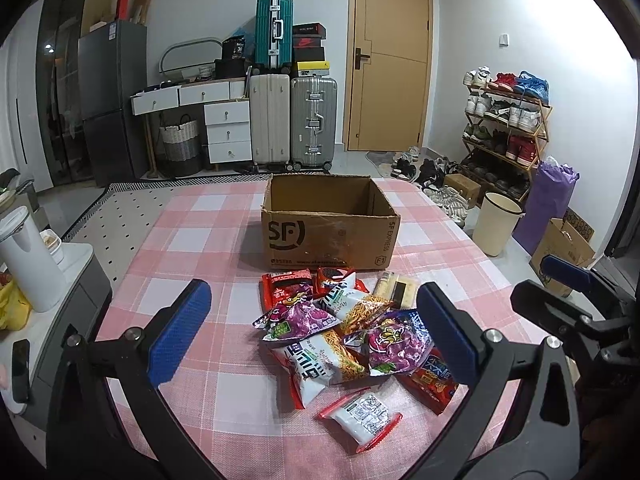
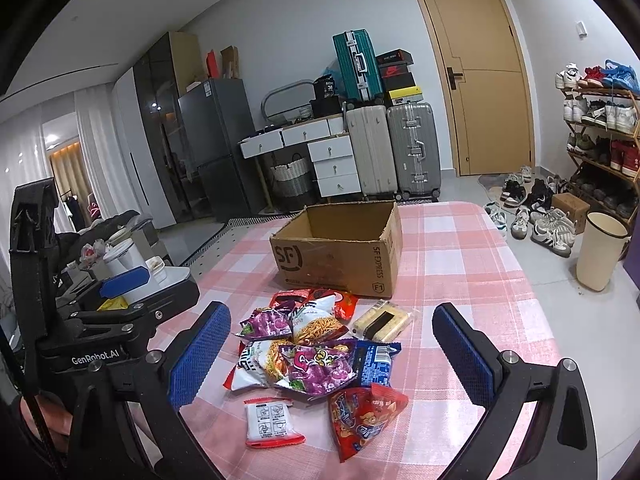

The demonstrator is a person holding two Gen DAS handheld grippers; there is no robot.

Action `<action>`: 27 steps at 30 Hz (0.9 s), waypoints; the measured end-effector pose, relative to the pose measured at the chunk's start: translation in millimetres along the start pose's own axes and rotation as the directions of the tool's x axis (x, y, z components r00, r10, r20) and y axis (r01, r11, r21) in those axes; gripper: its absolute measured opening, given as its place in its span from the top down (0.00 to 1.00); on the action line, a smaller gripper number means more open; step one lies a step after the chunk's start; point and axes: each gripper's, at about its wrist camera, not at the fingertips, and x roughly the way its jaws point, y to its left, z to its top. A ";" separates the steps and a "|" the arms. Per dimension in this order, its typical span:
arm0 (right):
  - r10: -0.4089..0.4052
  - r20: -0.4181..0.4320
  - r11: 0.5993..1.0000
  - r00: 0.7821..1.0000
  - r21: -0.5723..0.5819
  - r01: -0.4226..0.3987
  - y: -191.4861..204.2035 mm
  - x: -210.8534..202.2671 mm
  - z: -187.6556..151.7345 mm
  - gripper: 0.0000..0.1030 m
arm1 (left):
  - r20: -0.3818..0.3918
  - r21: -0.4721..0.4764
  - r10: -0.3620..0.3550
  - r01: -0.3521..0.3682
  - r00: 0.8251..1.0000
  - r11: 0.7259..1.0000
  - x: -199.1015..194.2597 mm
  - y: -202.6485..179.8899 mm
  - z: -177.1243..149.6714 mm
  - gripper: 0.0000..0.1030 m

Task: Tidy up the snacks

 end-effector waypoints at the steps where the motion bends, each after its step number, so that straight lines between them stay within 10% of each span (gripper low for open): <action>1: 0.001 0.003 1.000 1.000 -0.001 -0.001 1.1 0.3 -0.7 0.00 | 0.000 0.002 0.002 -0.002 1.000 1.000 0.1 -0.3 0.3 0.01; 27: -0.017 0.001 1.000 1.000 -0.003 0.017 2.1 0.7 -1.6 0.00 | 0.014 0.010 -0.012 0.012 1.000 1.000 -3.9 -1.0 -5.8 0.01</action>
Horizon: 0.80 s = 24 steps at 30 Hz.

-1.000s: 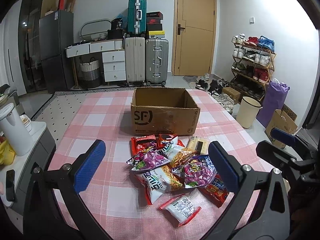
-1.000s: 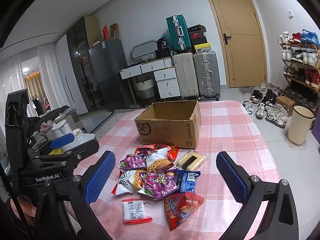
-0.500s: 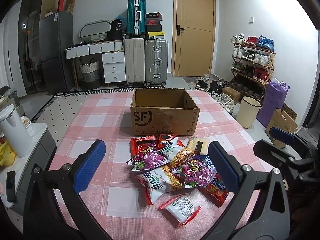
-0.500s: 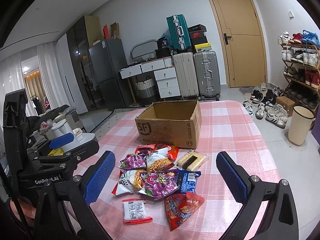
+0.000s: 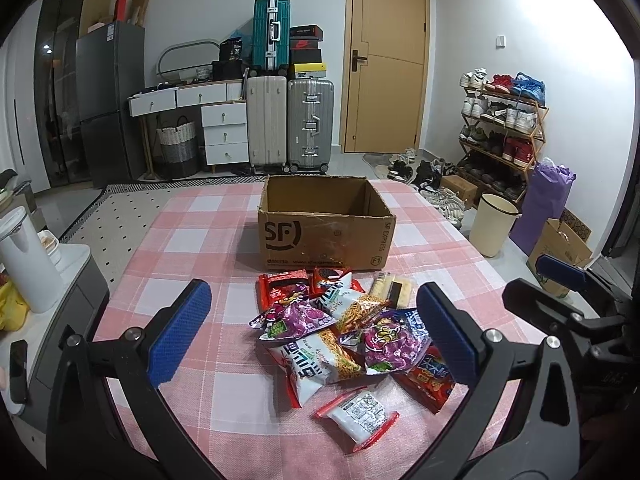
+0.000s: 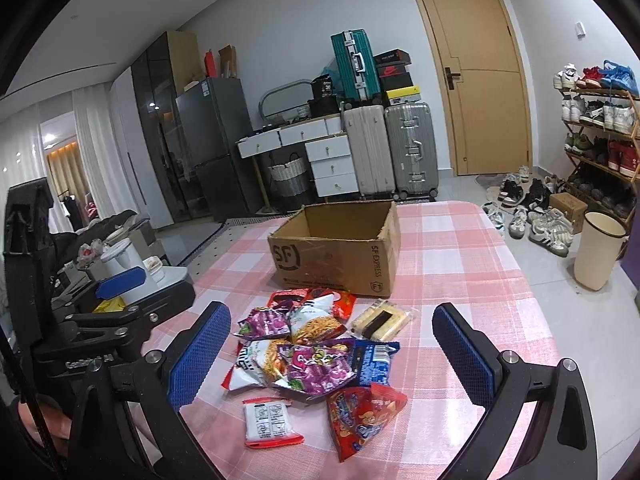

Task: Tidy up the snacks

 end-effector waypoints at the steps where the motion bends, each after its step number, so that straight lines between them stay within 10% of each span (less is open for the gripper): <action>1: 0.002 0.001 1.000 1.000 0.000 -0.002 0.6 0.9 -0.9 0.00 | 0.003 -0.001 -0.002 0.002 1.000 1.000 -0.6 -0.1 -0.4 0.01; 24: 0.032 -0.021 0.999 0.999 -0.004 -0.032 3.1 8.4 -7.1 0.00 | -0.006 0.004 -0.004 0.004 1.000 1.000 4.1 -4.6 -5.8 0.01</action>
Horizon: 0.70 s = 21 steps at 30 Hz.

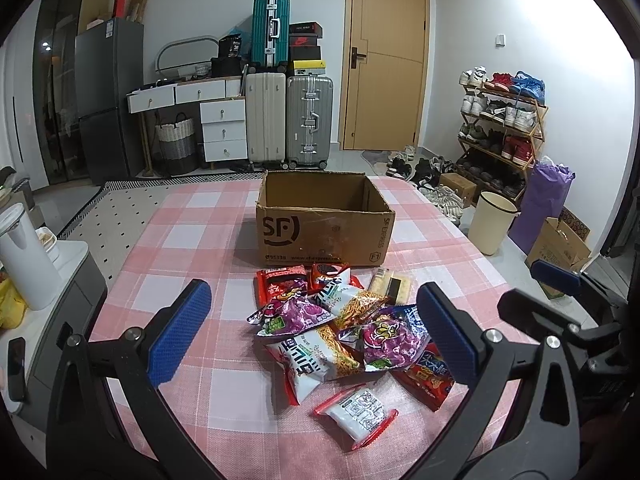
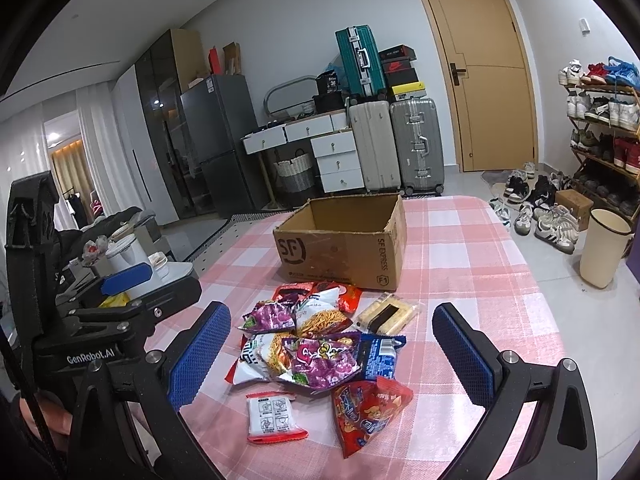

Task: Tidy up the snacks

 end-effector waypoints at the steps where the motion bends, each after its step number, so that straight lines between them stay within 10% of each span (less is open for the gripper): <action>1: -0.002 -0.005 1.000 1.000 -0.004 0.002 -0.5 1.1 -1.1 0.00 | -0.002 0.000 0.000 0.000 1.000 1.000 0.5 0.0 -0.9 0.01; 21: 0.002 -0.179 1.000 0.984 -0.001 -0.002 -22.5 40.9 -59.1 0.00 | -0.040 -0.041 -0.016 0.014 0.999 0.999 24.5 13.6 -10.1 0.01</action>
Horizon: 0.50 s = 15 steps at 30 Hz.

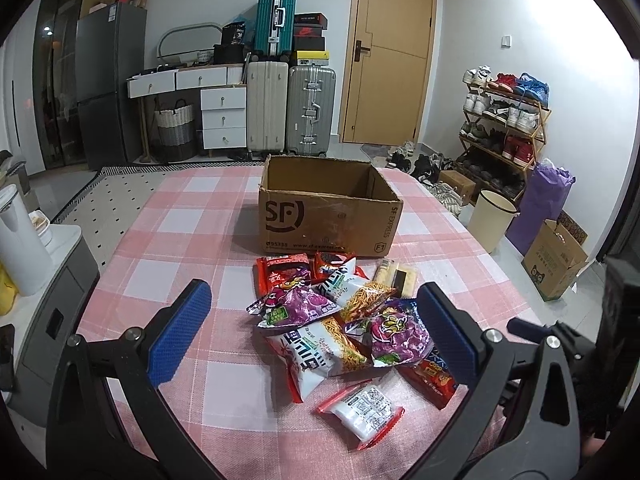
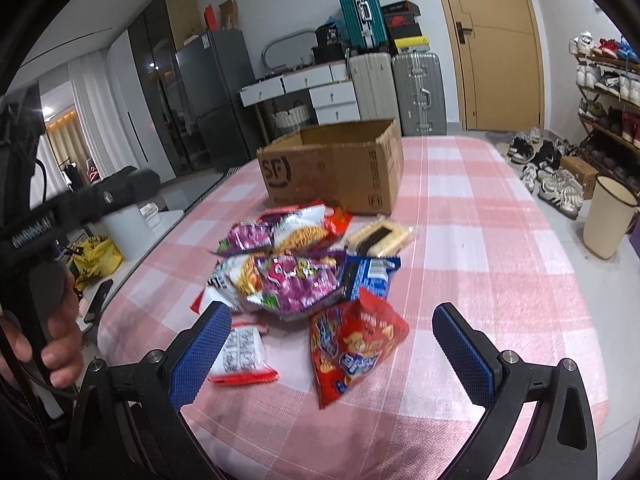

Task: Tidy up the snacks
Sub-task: 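Reach the right tool to the red chip bag and close on it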

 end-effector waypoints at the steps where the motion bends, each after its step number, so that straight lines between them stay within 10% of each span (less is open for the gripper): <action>1: 0.001 -0.009 1.000 1.000 0.005 -0.001 -1.7 3.7 -1.8 0.00 | 0.000 0.000 -0.002 0.002 1.000 1.000 0.4 0.3 -0.1 0.01; 15: 0.016 -0.084 0.999 0.996 0.030 -0.013 -11.6 39.1 -12.0 0.00 | -0.020 -0.017 0.003 -0.004 1.000 1.000 12.8 9.3 -0.9 0.01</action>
